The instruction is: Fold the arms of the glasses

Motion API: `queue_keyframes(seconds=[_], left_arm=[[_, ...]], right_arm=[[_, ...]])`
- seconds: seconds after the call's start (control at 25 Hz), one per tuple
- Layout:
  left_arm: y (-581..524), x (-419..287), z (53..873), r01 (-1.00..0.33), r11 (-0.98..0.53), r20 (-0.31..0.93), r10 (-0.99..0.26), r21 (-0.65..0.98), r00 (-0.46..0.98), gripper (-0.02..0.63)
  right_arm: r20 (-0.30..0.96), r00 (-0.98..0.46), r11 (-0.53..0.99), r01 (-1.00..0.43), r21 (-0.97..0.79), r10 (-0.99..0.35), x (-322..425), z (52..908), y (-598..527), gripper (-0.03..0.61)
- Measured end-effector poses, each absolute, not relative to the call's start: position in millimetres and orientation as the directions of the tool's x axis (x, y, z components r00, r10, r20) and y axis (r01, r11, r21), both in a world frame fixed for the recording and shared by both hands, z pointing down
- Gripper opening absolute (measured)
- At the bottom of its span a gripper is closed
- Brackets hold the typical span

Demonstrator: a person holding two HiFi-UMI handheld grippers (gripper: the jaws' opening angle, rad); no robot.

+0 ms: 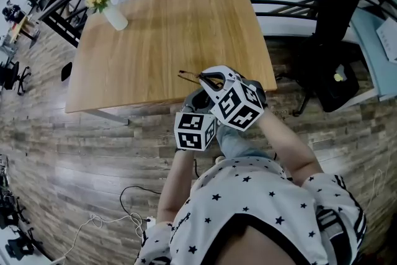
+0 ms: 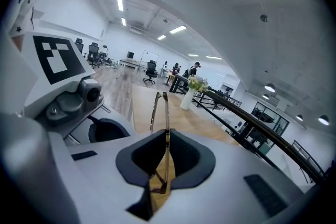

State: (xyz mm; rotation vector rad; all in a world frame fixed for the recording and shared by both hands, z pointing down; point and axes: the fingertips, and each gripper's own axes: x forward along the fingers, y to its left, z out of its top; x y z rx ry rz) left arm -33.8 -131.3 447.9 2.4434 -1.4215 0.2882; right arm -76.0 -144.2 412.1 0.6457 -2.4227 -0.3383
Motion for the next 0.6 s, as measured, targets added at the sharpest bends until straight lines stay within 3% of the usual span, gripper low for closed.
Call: queue_keyframes(seconds=[0.6], left_arm=[[-120.0, -49.1, 451.4, -0.869, -0.48, 0.341, -0.803, 0.119, 0.489, 0.049]], right_arm=[[0.491, -0.69, 0.841, -0.363, 0.4, -0.532, -79.1, 410.0, -148.4, 0.02]])
